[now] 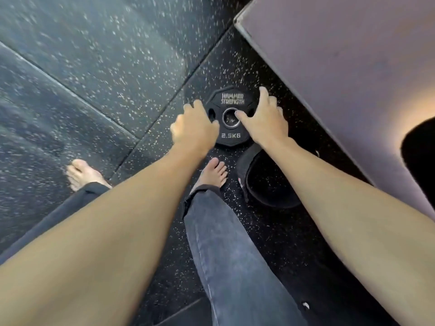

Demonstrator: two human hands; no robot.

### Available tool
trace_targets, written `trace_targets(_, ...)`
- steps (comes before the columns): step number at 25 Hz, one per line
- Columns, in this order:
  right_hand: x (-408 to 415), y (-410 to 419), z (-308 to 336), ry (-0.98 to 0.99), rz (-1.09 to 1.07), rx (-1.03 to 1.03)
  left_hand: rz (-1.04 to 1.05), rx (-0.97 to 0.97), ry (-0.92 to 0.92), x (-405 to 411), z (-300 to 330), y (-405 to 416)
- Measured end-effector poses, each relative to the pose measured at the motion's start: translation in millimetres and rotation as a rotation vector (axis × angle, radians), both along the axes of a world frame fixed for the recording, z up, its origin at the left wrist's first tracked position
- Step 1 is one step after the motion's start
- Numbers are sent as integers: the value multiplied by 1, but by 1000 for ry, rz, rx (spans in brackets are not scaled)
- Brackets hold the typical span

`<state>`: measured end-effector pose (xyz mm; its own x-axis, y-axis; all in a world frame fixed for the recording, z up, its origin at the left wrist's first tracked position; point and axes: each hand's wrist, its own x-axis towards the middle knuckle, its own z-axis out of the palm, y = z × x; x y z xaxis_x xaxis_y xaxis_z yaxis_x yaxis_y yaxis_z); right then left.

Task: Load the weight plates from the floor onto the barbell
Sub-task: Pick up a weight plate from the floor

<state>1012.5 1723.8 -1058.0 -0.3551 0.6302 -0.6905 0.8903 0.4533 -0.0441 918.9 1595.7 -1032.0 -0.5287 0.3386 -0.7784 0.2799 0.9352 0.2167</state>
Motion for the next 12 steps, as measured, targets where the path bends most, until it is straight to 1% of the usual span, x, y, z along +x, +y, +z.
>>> trace_targets(2,11,1,-49,-36,-14,1,7,1,-31,15,-41,9)
trace_targets(6,25,8,-115,-104,-48,-8,104,27,-85,33,-97,17)
trace_targets(9,25,8,-147,-93,-73,-4,151,43,-107,35,-118,15)
trace_targets(12,16,12,-162,-57,-83,89,177,35,-94,29,-129,5)
